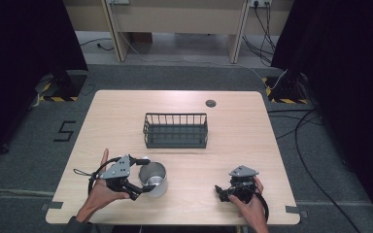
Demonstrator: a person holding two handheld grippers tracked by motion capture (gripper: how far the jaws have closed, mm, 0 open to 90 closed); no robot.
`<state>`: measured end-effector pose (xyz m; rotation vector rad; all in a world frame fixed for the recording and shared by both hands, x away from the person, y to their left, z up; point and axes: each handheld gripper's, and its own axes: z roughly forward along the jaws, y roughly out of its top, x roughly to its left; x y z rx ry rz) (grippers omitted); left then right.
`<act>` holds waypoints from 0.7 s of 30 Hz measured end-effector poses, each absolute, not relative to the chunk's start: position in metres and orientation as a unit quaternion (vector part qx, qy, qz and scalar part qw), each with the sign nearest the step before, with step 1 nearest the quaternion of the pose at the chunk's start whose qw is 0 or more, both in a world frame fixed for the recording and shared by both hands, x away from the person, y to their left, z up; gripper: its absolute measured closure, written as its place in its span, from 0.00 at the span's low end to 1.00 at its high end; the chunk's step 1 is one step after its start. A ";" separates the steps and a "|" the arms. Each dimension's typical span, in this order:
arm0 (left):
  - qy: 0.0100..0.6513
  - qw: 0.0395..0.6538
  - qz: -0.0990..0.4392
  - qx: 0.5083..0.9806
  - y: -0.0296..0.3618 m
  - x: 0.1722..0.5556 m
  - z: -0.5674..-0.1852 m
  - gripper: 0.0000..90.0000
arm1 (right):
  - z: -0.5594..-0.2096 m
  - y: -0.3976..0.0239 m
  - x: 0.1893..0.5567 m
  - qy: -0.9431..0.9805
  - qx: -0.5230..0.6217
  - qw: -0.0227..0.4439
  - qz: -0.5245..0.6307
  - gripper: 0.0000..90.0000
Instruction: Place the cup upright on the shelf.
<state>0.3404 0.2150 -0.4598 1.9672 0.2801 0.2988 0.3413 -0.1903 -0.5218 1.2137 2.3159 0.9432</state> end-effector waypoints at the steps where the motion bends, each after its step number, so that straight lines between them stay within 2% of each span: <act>1: 0.118 0.536 0.125 0.826 0.215 0.340 -0.460 0.16 | -0.522 -0.190 0.341 0.820 0.430 0.180 0.334 0.01; 7: 0.112 0.532 0.154 0.825 0.218 0.333 -0.457 0.16 | -0.522 -0.190 0.341 0.820 0.427 0.180 0.335 0.01; 16: 0.123 0.533 0.155 0.823 0.218 0.332 -0.464 0.16 | -0.522 -0.188 0.341 0.822 0.425 0.179 0.335 0.01; 21: 0.141 0.540 0.165 0.813 0.219 0.333 -0.466 0.09 | -0.522 -0.188 0.341 0.824 0.421 0.178 0.336 0.01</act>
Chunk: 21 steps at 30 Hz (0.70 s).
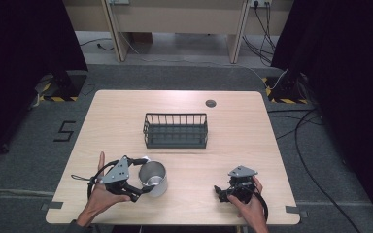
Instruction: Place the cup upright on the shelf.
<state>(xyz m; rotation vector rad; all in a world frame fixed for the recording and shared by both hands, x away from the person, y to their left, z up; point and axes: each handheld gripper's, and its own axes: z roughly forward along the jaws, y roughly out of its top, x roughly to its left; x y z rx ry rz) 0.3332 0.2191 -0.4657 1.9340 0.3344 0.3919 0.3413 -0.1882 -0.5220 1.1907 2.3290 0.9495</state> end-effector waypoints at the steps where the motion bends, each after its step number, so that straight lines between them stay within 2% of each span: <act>1: 0.143 0.537 0.167 0.815 0.220 0.333 -0.466 0.09 | -0.522 -0.188 0.341 0.823 0.422 0.176 0.336 0.01; 8: 0.147 0.527 0.171 0.819 0.214 0.335 -0.474 0.06 | -0.522 -0.187 0.341 0.825 0.419 0.176 0.336 0.01; 17: 0.119 0.530 0.171 0.822 0.202 0.344 -0.474 0.03 | -0.522 -0.186 0.341 0.827 0.415 0.174 0.338 0.01; 21: 0.105 0.544 0.148 0.819 0.200 0.353 -0.478 0.04 | -0.522 -0.185 0.340 0.828 0.412 0.173 0.338 0.01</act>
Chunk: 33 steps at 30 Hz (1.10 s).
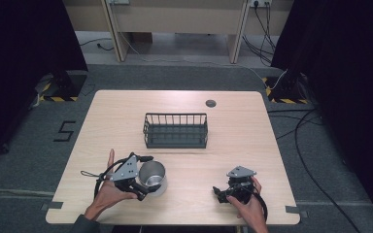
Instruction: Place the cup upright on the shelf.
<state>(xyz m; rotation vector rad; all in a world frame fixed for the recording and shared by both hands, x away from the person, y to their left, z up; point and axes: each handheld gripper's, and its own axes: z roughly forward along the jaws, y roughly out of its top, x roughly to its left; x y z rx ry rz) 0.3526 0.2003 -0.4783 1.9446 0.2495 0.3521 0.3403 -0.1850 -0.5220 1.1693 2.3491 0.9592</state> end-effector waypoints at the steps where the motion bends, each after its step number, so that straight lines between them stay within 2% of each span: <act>1: 0.105 0.544 0.148 0.819 0.200 0.353 -0.478 0.04 | -0.522 -0.185 0.340 0.828 0.412 0.173 0.338 0.01; 13: 0.091 0.567 0.114 0.810 0.201 0.362 -0.484 0.06 | -0.522 -0.184 0.340 0.831 0.407 0.171 0.338 0.01; 25: 0.129 0.565 0.154 0.800 0.196 0.356 -0.484 0.07 | -0.522 -0.182 0.340 0.831 0.407 0.170 0.339 0.01; 33: 0.150 0.563 0.163 0.797 0.191 0.353 -0.474 0.07 | -0.522 -0.182 0.340 0.831 0.407 0.170 0.338 0.01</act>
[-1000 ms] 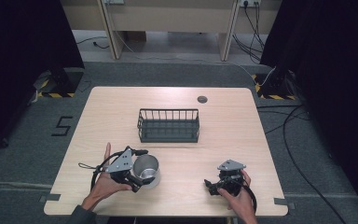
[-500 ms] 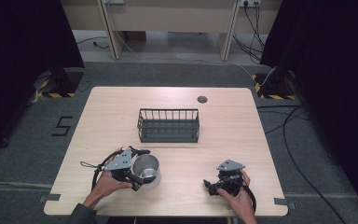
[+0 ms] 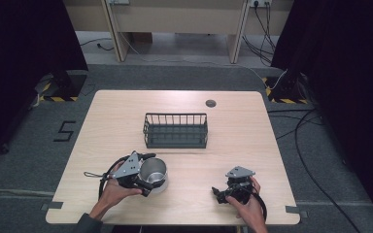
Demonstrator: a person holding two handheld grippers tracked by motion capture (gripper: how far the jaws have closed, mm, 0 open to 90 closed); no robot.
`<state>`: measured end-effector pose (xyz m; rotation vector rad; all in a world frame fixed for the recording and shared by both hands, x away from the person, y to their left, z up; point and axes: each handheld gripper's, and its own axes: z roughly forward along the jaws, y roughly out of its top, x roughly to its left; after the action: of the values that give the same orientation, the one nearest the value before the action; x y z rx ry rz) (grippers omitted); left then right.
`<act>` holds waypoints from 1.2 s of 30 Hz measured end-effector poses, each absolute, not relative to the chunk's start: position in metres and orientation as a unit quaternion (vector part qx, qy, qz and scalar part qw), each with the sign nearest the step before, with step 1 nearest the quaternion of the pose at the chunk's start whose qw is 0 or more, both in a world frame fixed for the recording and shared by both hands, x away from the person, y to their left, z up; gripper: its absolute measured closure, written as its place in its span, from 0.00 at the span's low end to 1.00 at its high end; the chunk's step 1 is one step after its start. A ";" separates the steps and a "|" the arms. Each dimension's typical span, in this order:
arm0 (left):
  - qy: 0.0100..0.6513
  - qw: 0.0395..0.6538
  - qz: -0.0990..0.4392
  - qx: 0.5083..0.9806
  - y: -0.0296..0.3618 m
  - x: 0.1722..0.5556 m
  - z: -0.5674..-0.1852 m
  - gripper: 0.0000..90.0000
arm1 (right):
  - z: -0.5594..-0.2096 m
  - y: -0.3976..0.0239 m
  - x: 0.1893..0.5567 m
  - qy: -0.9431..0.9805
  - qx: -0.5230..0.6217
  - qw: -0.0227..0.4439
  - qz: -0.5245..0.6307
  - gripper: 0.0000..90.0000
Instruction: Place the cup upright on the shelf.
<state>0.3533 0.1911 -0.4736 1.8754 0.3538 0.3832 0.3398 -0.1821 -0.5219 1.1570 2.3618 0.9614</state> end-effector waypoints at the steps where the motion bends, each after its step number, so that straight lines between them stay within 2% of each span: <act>1: 0.156 0.564 0.163 0.794 0.191 0.353 -0.471 0.07 | -0.522 -0.182 0.340 0.832 0.406 0.171 0.339 0.01; 24: 0.220 0.543 0.205 0.784 0.173 0.363 -0.422 0.07 | -0.522 -0.181 0.340 0.833 0.402 0.170 0.339 0.01; 36: 0.250 0.536 0.225 0.774 0.163 0.387 -0.382 0.07 | -0.522 -0.181 0.339 0.834 0.401 0.171 0.339 0.01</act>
<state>0.3872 0.1629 -0.3819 1.8437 0.5944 0.5363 0.3393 -0.1808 -0.5220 1.1399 2.3675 0.9622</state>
